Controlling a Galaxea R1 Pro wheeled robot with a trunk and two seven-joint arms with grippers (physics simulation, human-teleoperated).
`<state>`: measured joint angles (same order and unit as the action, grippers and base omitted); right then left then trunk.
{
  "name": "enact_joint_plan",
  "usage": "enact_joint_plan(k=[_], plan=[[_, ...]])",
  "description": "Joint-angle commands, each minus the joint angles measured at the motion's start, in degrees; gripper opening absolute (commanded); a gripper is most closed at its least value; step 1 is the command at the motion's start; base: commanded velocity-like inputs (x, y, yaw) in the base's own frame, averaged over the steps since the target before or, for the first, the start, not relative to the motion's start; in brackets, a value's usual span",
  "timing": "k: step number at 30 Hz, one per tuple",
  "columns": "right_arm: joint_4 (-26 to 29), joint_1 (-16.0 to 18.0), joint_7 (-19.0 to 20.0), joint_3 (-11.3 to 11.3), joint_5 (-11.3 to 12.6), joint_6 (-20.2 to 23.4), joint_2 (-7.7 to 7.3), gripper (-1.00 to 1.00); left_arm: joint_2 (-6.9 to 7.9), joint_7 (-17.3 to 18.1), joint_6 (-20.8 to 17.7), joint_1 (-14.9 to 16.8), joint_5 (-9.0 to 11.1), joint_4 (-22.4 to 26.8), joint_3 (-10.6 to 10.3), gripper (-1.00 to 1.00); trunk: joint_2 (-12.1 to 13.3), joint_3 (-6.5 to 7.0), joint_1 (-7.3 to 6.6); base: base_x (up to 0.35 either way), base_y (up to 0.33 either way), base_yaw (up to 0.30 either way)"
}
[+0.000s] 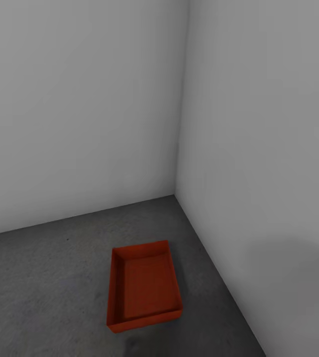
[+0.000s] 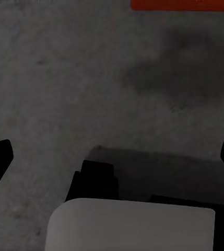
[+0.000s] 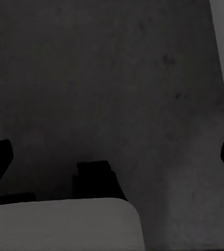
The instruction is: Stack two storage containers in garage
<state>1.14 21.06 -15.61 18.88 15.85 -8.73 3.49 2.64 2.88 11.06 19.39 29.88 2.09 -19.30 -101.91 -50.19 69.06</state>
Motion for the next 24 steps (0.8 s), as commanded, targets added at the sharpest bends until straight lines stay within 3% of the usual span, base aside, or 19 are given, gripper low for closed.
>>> enact_joint_plan(k=[1, 5, 11, 13, 14, 17, 18, 19, 22, 24], plan=[[-0.33, 0.03, 0.30, 0.49, 0.56, -0.25, 0.02, 1.00, 0.01, 0.28, 0.23, 0.03, 0.61, -0.06, -0.39, 1.00, -0.02, -0.04, -0.01, 0.000, 0.000, 0.000], [-1.00, 0.03, -0.51, 0.34, 0.56, -0.57, -0.14, 1.00, 0.07, 0.28, 0.38, 0.03, 0.65, -0.06, -0.36, 1.00, -0.02, -0.04, -0.01, 0.000, 0.000, 0.000], [-1.84, -0.02, -10.78, 0.38, 0.58, -0.57, -1.89, 1.00, 0.30, 0.21, 0.41, 0.03, 0.70, -0.06, -0.31, 1.00, -0.02, -0.04, -0.01, 0.000, 0.000, 0.000], [-2.76, -0.65, -11.07, 0.42, 0.56, -0.51, -2.04, 1.00, 0.31, 0.22, 0.40, 0.03, 0.68, -0.06, -0.31, 1.00, -0.02, -0.04, -0.01, 0.000, 0.000, 0.000], [-3.09, -1.31, -10.49, 0.45, 0.55, -0.51, -2.07, 1.00, 0.32, 0.23, 0.39, 0.03, 0.67, -0.06, -0.33, 1.00, -0.02, -0.04, -0.01, 0.000, 0.000, 0.000], [-3.73, -3.85, -3.40, 0.49, 0.49, -0.54, -1.95, 1.00, 0.28, 0.26, 0.37, 0.03, 0.64, -0.06, -0.36, 1.00, -0.02, -0.04, -0.01, 0.000, 0.000, 0.000], [-3.84, -4.54, 1.81, 0.46, 0.51, -0.57, -1.90, 1.00, 0.27, 0.27, 0.37, 0.03, 0.63, -0.06, -0.37, 1.00, -0.02, -0.04, -0.01, 0.000, 0.000, 0.000], [-3.79, -4.79, 4.18, 0.42, 0.54, -0.59, -1.90, 1.00, 0.27, 0.27, 0.37, 0.03, 0.63, -0.06, -0.38, 1.00, -0.02, -0.04, -0.01, 0.000, 0.000, 0.000], [-2.41, -5.35, 9.96, 0.32, 0.62, -0.64, -1.92, 1.00, 0.26, 0.28, 0.37, 0.03, 0.62, -0.06, -0.39, 1.00, -0.02, -0.05, -0.01, 0.000, 0.000, 0.000], [-1.33, -5.50, 11.40, 0.24, 0.64, -0.65, -1.95, 1.00, 0.26, 0.28, 0.37, 0.03, 0.62, -0.06, -0.39, 1.00, -0.02, -0.05, -0.01, 0.000, 0.000, 0.000]])
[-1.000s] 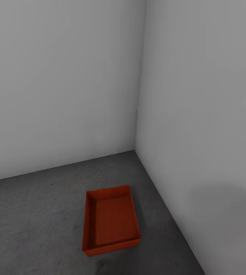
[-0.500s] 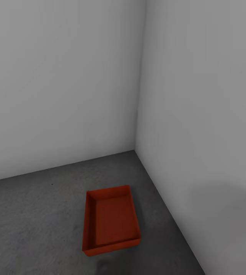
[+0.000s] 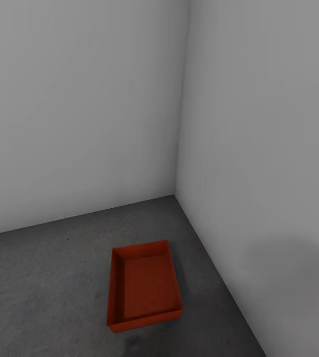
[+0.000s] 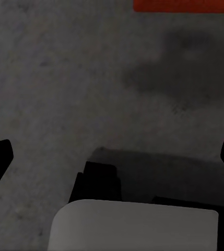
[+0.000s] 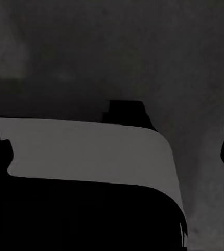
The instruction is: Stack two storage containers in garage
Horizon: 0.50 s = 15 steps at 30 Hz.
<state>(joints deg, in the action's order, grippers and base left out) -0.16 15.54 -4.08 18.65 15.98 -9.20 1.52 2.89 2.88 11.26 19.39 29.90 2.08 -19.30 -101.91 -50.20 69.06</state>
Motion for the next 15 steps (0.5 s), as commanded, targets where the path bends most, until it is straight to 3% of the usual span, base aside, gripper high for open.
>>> enact_joint_plan(k=[1, 8, 15], plan=[[0.70, -0.07, 0.78, 0.42, 0.53, -0.20, 0.00, 1.00, 0.01, 0.28, 0.17, 0.03, 0.60, -0.06, -0.39, 1.00, -0.02, -0.04, -0.01, 0.000, 0.000, 0.000], [1.81, -0.22, 1.52, 0.37, 0.52, -1.05, -0.17, 1.00, -0.11, 0.28, 0.17, 0.03, 0.60, -0.08, -0.44, 1.00, -0.02, -0.04, -0.01, 0.000, 0.000, 0.000], [4.62, -0.22, -6.76, 0.46, 0.52, -1.34, -0.10, 1.00, -0.24, 0.31, 0.17, 0.03, 0.60, -0.13, -0.47, 1.00, -0.02, -0.04, -0.01, 0.000, 0.000, 0.000]])
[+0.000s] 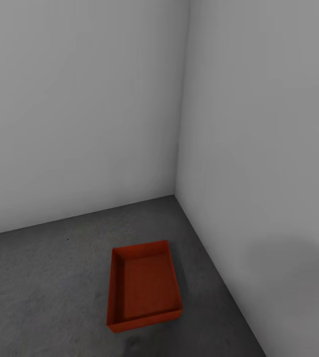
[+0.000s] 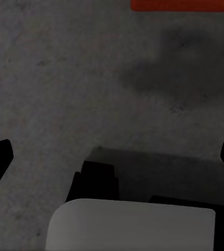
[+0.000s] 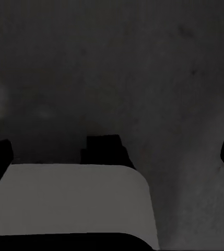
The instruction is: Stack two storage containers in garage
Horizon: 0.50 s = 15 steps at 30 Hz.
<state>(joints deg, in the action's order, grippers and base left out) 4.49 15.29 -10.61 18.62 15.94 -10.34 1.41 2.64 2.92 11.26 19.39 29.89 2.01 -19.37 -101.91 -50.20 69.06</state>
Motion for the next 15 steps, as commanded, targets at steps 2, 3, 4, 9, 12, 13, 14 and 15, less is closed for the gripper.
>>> enact_joint_plan(k=[2, 3, 4, 9, 12, 13, 14, 15], plan=[[1.18, 0.03, -2.99, 0.50, 0.57, -0.22, 0.00, 1.00, 0.00, 0.36, 0.20, 0.03, 0.61, -0.07, -0.39, 1.00, -0.02, -0.04, -0.01, 0.000, 0.000, 0.000], [1.44, 0.02, -3.56, 0.52, 0.58, -0.22, 0.02, 1.00, 0.00, 0.49, 0.21, 0.03, 0.61, -0.07, -0.38, 1.00, -0.02, -0.04, -0.01, 0.000, 0.000, 0.000], [1.64, 0.02, -4.01, 0.55, 0.58, -0.21, 0.03, 1.00, 0.00, 0.74, 0.22, 0.03, 0.61, -0.07, -0.37, 1.00, -0.02, -0.04, -0.01, 0.000, 0.000, 0.000], [2.18, 0.01, -5.35, 0.58, 0.57, -0.21, 0.01, 1.00, 0.16, 4.03, 0.15, -0.03, 0.59, -0.08, -0.31, 1.00, -0.02, -0.04, -0.01, 0.000, 0.000, 0.000], [2.27, 0.01, -5.63, 0.60, 0.55, -0.21, -0.03, 1.00, 1.54, 2.32, 0.06, -0.05, 0.62, -0.08, -0.28, 1.00, -0.02, -0.04, -0.01, 0.000, 0.000, 0.000], [2.27, 0.01, -5.67, 0.60, 0.54, -0.21, -0.03, 1.00, 1.77, 1.41, 0.05, -0.05, 0.62, -0.08, -0.30, 1.00, -0.02, -0.04, -0.01, 0.000, 0.000, 0.000], [2.28, 0.01, -5.70, 0.61, 0.53, -0.21, -0.02, 1.00, 1.91, 0.55, 0.04, -0.05, 0.60, -0.08, -0.34, 1.00, -0.02, -0.04, -0.01, 0.000, 0.000, 0.000], [2.28, 0.01, -5.75, 0.62, 0.52, -0.21, -0.02, 1.00, 1.95, -0.50, 0.05, -0.05, 0.57, -0.08, -0.39, 1.00, -0.02, -0.04, -0.01, 0.000, 0.000, 0.000]])
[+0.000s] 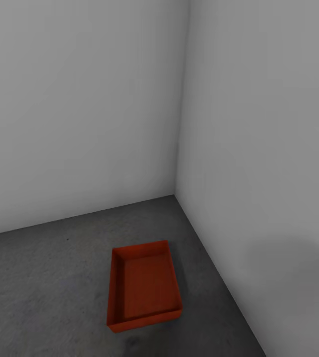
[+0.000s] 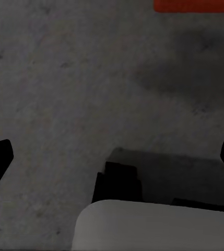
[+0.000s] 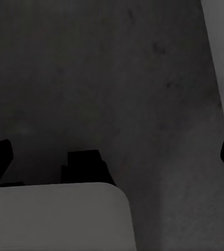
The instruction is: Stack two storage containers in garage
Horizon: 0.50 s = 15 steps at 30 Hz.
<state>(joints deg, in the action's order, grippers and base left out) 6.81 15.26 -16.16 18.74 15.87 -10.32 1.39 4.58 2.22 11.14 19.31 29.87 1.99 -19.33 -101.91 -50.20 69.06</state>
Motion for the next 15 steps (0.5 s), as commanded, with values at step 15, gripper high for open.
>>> enact_joint_plan(k=[15], plan=[[-0.13, 0.03, -0.28, 0.50, 0.57, -0.23, 0.02, 1.00, -0.55, 17.24, 0.35, -1.37, 0.50, -0.05, -0.52, 1.00, -0.02, -0.04, -0.01, -0.001, -0.047, 0.000]])
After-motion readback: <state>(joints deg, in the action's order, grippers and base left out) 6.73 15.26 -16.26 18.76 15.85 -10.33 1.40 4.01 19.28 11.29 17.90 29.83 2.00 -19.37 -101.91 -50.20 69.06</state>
